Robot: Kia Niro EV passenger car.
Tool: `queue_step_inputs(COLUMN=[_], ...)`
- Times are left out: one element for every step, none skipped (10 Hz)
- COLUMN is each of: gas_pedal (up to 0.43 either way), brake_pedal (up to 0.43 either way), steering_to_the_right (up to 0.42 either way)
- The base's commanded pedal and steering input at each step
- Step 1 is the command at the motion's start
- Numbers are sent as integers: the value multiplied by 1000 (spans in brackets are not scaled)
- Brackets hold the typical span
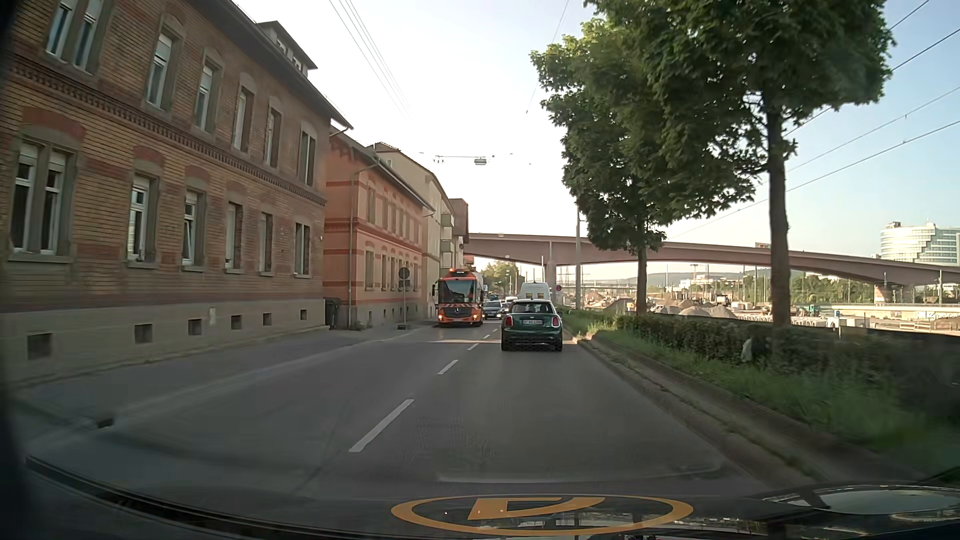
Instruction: Follow the waypoints while adhering to traffic rules and regulations
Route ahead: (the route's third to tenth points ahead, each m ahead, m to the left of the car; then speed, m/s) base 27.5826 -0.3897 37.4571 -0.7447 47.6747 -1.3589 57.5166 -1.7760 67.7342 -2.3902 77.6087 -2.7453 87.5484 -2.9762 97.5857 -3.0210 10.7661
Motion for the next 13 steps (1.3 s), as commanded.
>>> queue_step_inputs(gas_pedal=[157,157,157,157,138,138,130,130,130,130,130,130,130], brake_pedal=[0,0,0,0,0,0,0,0,0,0,0,0,0], steering_to_the_right=[4,4,4,4,4,3,4,4,4,4,4,4,4])
